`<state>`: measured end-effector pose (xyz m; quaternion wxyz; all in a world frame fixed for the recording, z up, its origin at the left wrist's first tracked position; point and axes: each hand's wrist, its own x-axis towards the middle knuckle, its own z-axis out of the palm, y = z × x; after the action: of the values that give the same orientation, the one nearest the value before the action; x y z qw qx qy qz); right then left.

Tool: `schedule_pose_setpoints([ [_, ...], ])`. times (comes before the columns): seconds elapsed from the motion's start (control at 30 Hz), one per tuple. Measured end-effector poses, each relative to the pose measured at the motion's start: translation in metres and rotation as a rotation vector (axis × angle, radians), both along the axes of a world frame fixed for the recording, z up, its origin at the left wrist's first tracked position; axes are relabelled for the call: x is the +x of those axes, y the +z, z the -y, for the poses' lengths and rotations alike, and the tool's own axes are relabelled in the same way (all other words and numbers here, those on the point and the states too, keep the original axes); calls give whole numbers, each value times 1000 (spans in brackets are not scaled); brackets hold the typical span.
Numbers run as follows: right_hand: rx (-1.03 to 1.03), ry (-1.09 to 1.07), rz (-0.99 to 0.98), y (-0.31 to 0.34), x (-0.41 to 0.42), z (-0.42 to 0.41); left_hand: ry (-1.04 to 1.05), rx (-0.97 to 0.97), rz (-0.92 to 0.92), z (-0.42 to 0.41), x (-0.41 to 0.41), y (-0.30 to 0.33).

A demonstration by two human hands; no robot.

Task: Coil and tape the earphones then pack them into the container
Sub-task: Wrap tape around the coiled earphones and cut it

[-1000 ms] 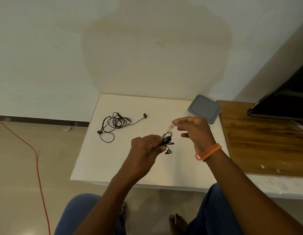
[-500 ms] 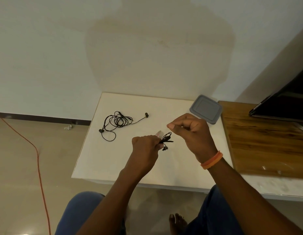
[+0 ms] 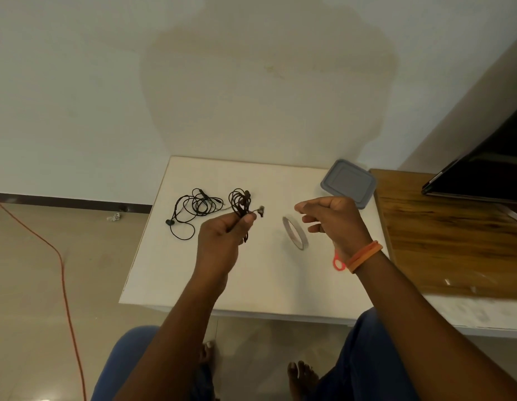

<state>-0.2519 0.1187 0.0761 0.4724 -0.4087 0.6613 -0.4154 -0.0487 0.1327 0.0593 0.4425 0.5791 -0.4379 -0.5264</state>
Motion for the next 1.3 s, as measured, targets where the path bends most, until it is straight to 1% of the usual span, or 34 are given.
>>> schedule_pose_setpoints([
  [0.03, 1, 9, -20, 0, 0, 0, 13, 67, -83, -1, 0, 3],
  [0.1, -39, 42, -104, 0, 0, 1, 4, 128, -163, -4, -3, 7],
  [0.23, -234, 192, -404, -2, 2, 0, 8, 147, -188, -3, -10, 7],
  [0.33, -294, 247, -481, -6, 4, -1, 1, 203, -231, 1, -12, 6],
  [0.4, -296, 264, -484, -7, 7, -1, -9, 287, -374, 1, -13, 7],
  [0.5, -258, 291, -498, -8, 10, -2, 9, 473, -693, 3, -12, 6],
  [0.57, -236, 307, -501, -9, 13, -3, 47, 564, -782, 4, -13, 3],
  [0.67, -206, 321, -488, -9, 16, -5, 85, 616, -757, 4, -12, 2],
  [0.77, -171, 328, -472, -7, 19, -4, 63, 592, -692, 3, -12, 8],
  [0.8, -161, 329, -460, -6, 19, -4, 40, 562, -621, 3, -13, 10],
  [0.9, -108, 322, -379, -3, 19, -4, -12, 388, -251, 3, -18, 10],
  [0.93, -93, 318, -364, -3, 20, -4, -15, 345, -185, 3, -21, 9],
  [0.97, -84, 316, -363, -3, 21, -4, -7, 327, -173, 1, -24, 8],
  [1.03, -73, 326, -389, -3, 24, -6, 59, 334, -238, -4, -31, 4],
  [1.17, -26, 442, -437, -3, 33, -14, 176, 401, -356, -11, -44, 1],
  [1.2, -16, 469, -447, -3, 36, -16, 184, 385, -348, -12, -47, 0],
  [1.23, -14, 490, -460, -4, 38, -18, 186, 344, -290, -12, -48, 0],
  [1.3, -37, 518, -501, -6, 43, -22, 179, 197, -106, -12, -47, 0],
])
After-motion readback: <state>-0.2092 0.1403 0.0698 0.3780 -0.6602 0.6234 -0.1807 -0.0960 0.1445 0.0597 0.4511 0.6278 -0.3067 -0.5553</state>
